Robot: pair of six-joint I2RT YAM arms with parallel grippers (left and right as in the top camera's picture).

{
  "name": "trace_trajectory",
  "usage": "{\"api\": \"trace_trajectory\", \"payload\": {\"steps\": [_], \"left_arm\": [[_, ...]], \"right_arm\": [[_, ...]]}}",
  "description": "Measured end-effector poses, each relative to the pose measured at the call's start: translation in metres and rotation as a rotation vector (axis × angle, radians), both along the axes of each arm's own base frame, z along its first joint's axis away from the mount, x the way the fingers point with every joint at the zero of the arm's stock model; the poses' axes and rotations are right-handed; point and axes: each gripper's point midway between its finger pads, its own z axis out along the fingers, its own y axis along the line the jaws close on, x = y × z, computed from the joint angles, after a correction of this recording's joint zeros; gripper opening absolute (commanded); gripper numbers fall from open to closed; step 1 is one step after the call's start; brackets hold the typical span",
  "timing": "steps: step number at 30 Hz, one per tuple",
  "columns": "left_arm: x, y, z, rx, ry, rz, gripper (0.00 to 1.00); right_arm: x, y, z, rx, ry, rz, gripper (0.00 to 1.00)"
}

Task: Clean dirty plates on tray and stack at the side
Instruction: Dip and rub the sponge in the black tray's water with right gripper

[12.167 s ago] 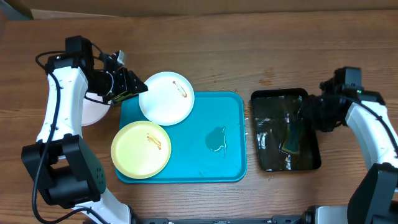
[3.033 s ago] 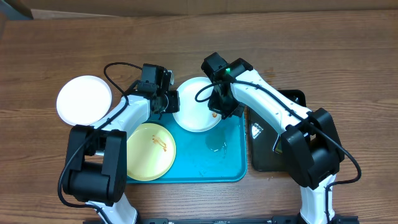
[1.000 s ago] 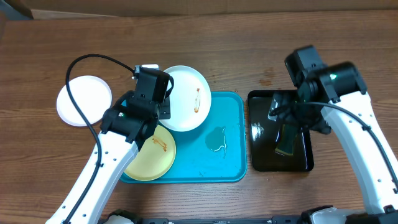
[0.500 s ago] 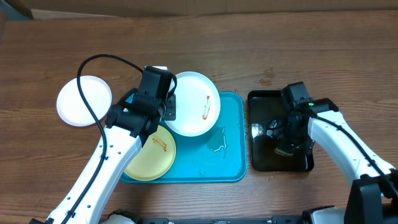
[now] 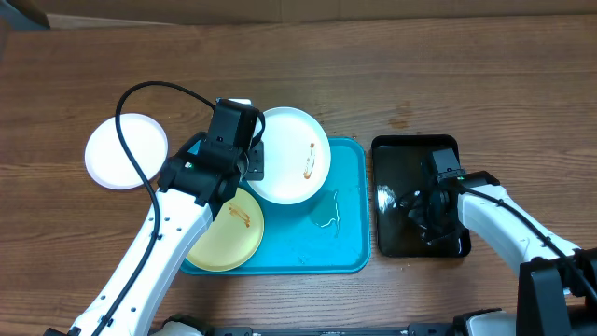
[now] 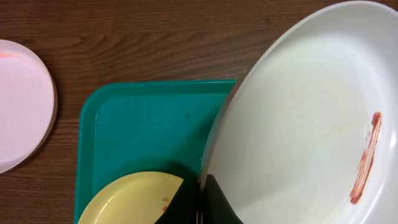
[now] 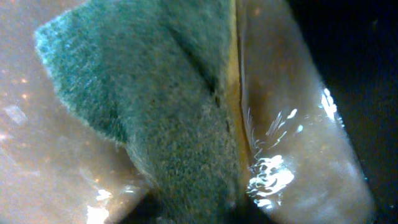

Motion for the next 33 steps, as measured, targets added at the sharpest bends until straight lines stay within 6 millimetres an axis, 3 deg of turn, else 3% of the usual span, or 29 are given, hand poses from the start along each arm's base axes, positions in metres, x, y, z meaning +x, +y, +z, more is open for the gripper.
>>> {"api": "trace_trajectory", "payload": {"steps": [2,3,5,7,8,17,22,27,28,31,33], "left_arm": [[0.0,0.0,0.0,0.0,0.0,0.0,0.04],[0.0,0.0,0.0,0.0,0.0,0.0,0.04],[0.0,0.0,0.0,0.0,0.0,-0.001,0.04],[0.0,0.0,0.0,-0.001,0.0,-0.001,0.04],[0.0,-0.001,0.0,-0.002,0.001,-0.002,0.04],[0.0,-0.001,0.0,-0.002,0.001,-0.002,0.04],[0.0,0.0,0.0,-0.002,0.001,-0.002,0.04],[0.0,-0.001,0.0,-0.003,0.001,-0.002,0.04],[0.0,-0.001,0.0,-0.003,0.001,-0.002,0.04],[0.0,-0.001,0.0,-0.003,0.001,-0.002,0.04],[0.0,-0.001,0.0,-0.003,0.001,-0.002,0.04]], "right_arm": [[-0.006,0.001,0.002,0.008,0.03,0.014,0.05],[-0.008,0.002,0.005,0.011,0.046,0.027,0.36],[-0.008,0.003,0.011,0.015,0.061,0.041,0.74],[0.0,0.006,0.02,0.024,0.046,0.065,0.98],[0.005,0.007,0.023,0.028,0.031,0.075,1.0],[0.036,0.001,0.028,-0.028,-0.09,0.115,1.0],[0.058,0.001,0.029,-0.037,-0.186,0.115,0.86],[0.064,0.001,0.015,-0.037,-0.243,0.112,0.85],[0.061,0.0,0.01,-0.04,-0.235,0.113,0.76],[0.055,-0.002,0.001,-0.051,-0.21,0.115,0.04],[0.056,-0.002,0.001,-0.047,-0.215,0.114,0.04]]}}
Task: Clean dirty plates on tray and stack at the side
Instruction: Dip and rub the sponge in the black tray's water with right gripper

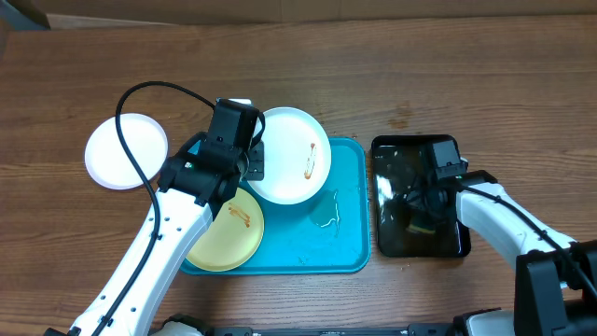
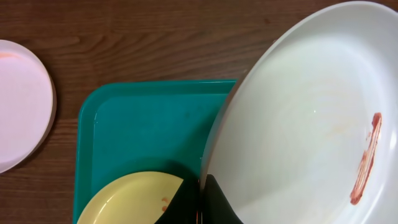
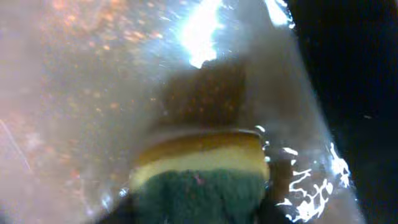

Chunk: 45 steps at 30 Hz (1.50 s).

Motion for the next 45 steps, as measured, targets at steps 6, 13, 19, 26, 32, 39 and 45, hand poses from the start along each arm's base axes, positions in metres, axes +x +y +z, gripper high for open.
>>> {"api": "trace_trajectory", "payload": {"steps": [6,13,19,26,32,39,45], "left_arm": [[0.0,0.0,0.0,0.0,0.0,0.0,0.04],[0.0,0.0,0.0,0.0,0.0,0.0,0.04],[0.001,0.0,0.001,-0.002,-0.004,0.0,0.04],[0.001,-0.001,0.001,-0.003,-0.007,0.0,0.04],[0.001,-0.001,0.001,-0.003,-0.007,0.0,0.04],[0.003,-0.001,0.002,-0.006,-0.014,0.0,0.04],[0.003,-0.001,0.002,-0.006,-0.014,0.0,0.04]], "right_arm": [[-0.009,0.009,0.01,0.036,0.076,0.046,1.0],[-0.008,0.013,0.018,0.054,0.092,0.066,0.93],[-0.016,0.011,-0.002,0.055,0.078,0.065,0.04],[-0.031,0.01,0.028,0.049,0.206,0.062,0.04],[-0.008,0.014,0.078,0.056,0.14,0.064,0.04],[-0.017,0.018,0.071,0.069,0.165,0.148,0.04],[-0.022,0.029,0.07,0.13,0.183,0.219,0.04]]}}
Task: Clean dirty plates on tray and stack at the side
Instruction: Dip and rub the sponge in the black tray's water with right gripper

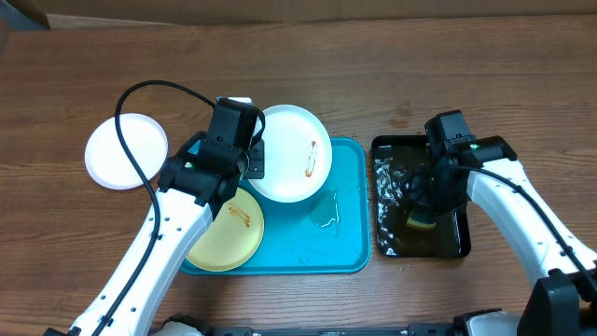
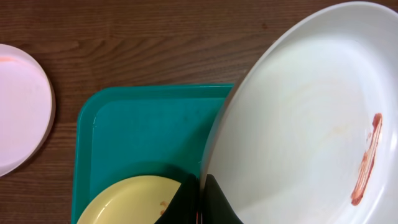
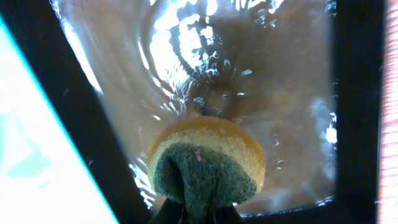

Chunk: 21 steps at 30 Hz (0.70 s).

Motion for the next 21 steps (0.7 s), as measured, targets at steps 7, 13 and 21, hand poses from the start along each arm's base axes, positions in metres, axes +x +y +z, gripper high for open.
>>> {"api": "trace_trajectory", "payload": {"steps": [7,13,21], "left_arm": [[0.0,0.0,0.0,0.0,0.0,0.0,0.04],[0.003,-0.001,0.002,-0.005,-0.013,0.0,0.04],[0.004,-0.002,0.003,-0.009,-0.018,-0.002,0.04]], "right_arm": [[0.006,-0.003,0.0,-0.017,-0.026,0.007,0.04],[0.009,0.0,0.001,0.0,-0.037,0.001,0.04],[0.012,-0.004,0.001,-0.02,-0.047,-0.018,0.04]]}}
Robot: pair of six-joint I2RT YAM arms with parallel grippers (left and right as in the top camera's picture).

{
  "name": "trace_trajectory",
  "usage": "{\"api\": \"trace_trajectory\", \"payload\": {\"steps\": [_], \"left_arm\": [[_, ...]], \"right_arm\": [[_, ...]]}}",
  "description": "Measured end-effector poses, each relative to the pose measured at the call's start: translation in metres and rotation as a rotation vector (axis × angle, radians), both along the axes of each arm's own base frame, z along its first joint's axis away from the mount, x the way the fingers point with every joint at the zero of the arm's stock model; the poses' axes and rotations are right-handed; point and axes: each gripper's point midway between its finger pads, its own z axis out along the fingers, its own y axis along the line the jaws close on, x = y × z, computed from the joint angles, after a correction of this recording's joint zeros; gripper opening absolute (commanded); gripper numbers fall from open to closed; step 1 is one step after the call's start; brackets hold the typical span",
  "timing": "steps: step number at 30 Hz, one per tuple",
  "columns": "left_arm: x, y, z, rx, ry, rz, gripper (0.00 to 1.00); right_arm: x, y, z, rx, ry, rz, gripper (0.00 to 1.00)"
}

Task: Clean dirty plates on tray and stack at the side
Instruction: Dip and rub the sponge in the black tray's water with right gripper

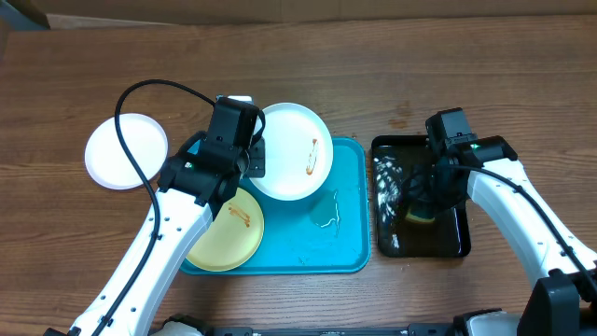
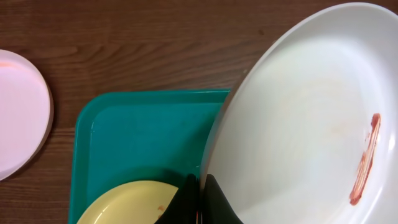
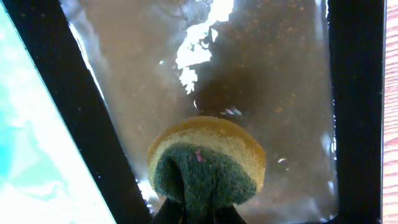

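Observation:
My left gripper (image 2: 200,202) is shut on the rim of a white plate (image 1: 295,152) (image 2: 311,124) with a red smear, held tilted over the back of the teal tray (image 1: 317,243) (image 2: 143,137). A yellow plate (image 1: 229,233) (image 2: 134,202) with a red smear lies on the tray's left side. My right gripper (image 3: 198,214) is shut on a yellow-and-green sponge (image 1: 422,215) (image 3: 206,162), squeezed and held just above the murky water in the black basin (image 1: 420,196) (image 3: 357,93).
A clean white plate (image 1: 126,151) (image 2: 18,118) sits on the wooden table left of the tray. A small puddle (image 1: 326,217) lies on the tray's right half. The left arm's black cable loops over the table behind the tray.
The right gripper with the sponge sits a little higher over the basin, and the water is calmer. The left gripper holds the white plate slightly higher.
My right gripper had the sponge sunk in the basin water, close to the bottom. Then it was still under water but farther back. Then the sponge was out, above rippling water, and it is a bit higher now. The left gripper held the white plate throughout.

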Motion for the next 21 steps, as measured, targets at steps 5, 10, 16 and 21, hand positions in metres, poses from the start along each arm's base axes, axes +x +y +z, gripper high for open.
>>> {"api": "trace_trajectory", "payload": {"steps": [5,10,16,21], "left_arm": [[0.008,-0.003,0.006,0.001,-0.041,-0.023,0.04],[0.009,-0.004,0.007,0.022,-0.049,-0.054,0.04],[0.009,-0.004,0.007,0.025,-0.049,-0.057,0.04],[0.009,-0.004,0.007,0.024,-0.049,-0.057,0.04]], "right_arm": [[0.006,0.001,0.001,0.006,-0.026,0.0,0.04],[0.013,0.003,0.002,0.016,-0.054,-0.015,0.04],[0.012,0.004,0.002,0.024,-0.045,-0.022,0.04],[0.013,0.006,0.003,0.045,-0.051,-0.013,0.04]]}}
